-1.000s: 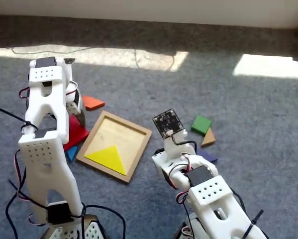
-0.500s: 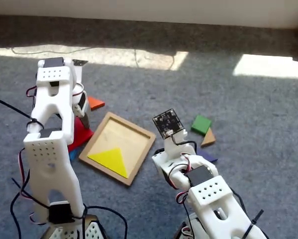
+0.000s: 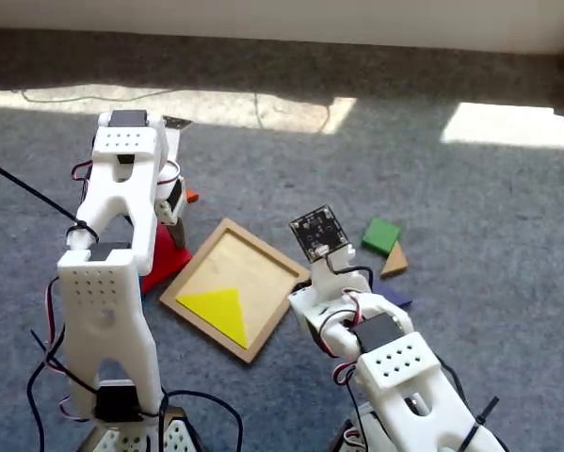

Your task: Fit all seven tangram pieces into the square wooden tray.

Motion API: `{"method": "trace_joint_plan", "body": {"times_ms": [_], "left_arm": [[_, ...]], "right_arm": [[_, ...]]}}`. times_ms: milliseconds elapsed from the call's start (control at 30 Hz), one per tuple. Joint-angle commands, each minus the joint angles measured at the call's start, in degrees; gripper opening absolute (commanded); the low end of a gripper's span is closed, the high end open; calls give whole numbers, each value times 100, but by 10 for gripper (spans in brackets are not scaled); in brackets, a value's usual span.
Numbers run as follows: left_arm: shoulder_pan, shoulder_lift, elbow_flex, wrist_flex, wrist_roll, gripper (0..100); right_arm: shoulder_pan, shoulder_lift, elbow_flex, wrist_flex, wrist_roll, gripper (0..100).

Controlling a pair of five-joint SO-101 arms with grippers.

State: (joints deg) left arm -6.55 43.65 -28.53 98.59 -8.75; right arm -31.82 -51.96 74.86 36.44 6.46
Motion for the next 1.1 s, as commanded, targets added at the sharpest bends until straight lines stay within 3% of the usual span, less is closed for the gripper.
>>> {"method": "trace_joint_plan", "body": {"times_ms": [0,367,700,1067], "left_arm": [[171,-822,110,158,-26,185],[242,-2756,2290,-26,-299,185],[101,-3477,5077,-2532,-809,185],[-664,-4690,5297,-2743,-1319,193]], "right_arm": [[215,-127,-31,-136,-35,4],[277,-127,-40,-136,-35,4],[277,-163,-22,-136,-35,4],[277,-145,-22,-136,-35,4]]}}
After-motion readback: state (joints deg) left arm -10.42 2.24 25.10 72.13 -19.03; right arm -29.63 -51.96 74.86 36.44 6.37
